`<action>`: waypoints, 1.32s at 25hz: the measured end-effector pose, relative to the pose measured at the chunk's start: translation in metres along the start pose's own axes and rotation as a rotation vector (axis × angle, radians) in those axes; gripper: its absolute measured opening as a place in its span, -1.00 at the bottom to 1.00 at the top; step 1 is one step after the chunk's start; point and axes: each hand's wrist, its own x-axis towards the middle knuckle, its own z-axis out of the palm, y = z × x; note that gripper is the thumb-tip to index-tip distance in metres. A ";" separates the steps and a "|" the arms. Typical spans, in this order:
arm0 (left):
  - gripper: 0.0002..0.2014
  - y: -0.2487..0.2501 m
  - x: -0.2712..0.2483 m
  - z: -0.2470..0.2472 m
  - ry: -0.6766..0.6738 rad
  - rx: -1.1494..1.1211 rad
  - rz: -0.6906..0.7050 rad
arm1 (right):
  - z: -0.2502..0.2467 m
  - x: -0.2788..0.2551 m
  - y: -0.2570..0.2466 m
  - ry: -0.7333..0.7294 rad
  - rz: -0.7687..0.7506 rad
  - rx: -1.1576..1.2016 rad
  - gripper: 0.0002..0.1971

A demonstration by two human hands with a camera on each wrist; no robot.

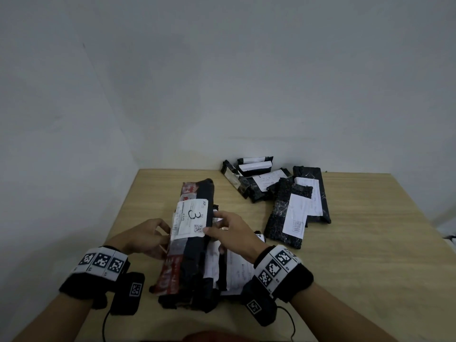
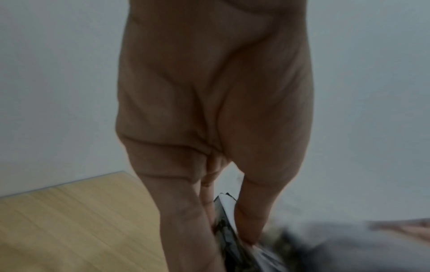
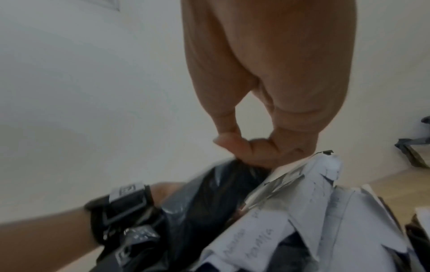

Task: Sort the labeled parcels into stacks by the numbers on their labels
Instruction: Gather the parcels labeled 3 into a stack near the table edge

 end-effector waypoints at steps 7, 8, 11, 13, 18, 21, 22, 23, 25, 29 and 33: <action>-0.81 0.008 -0.020 0.045 0.019 -0.077 -0.172 | -0.036 -0.016 0.034 -0.042 0.149 -0.319 -0.22; -0.80 0.010 -0.022 0.054 0.018 -0.074 -0.194 | -0.043 -0.020 0.038 -0.082 0.191 -0.272 -0.21; -0.79 0.005 -0.033 0.083 -0.006 -0.041 -0.220 | -0.048 -0.039 0.052 -0.161 0.214 -0.154 -0.29; -0.78 0.000 -0.041 0.098 0.024 -0.042 -0.202 | -0.049 -0.048 0.058 -0.177 0.153 -0.132 -0.37; -0.73 -0.006 -0.054 0.109 0.106 -0.108 -0.202 | -0.046 -0.048 0.047 -0.224 0.131 -0.273 -0.41; -0.73 -0.013 -0.061 0.107 0.213 -0.149 -0.172 | -0.039 -0.040 0.047 -0.191 0.108 -0.393 -0.54; -0.72 -0.017 -0.059 0.107 0.278 -0.122 -0.118 | -0.037 -0.037 0.048 -0.186 0.103 -0.403 -0.64; -0.71 -0.019 -0.058 0.109 0.334 -0.081 -0.053 | -0.037 -0.034 0.050 -0.190 0.104 -0.405 -0.69; -0.73 -0.023 -0.052 0.114 0.383 0.008 0.044 | -0.038 -0.031 0.054 -0.202 0.130 -0.381 -0.63; -0.81 -0.015 -0.038 0.124 0.427 0.060 0.140 | -0.051 -0.029 0.062 -0.128 0.160 -0.314 -0.44; -0.71 -0.004 -0.031 0.123 0.410 0.103 0.185 | -0.066 -0.027 0.065 -0.127 0.106 -0.379 -0.48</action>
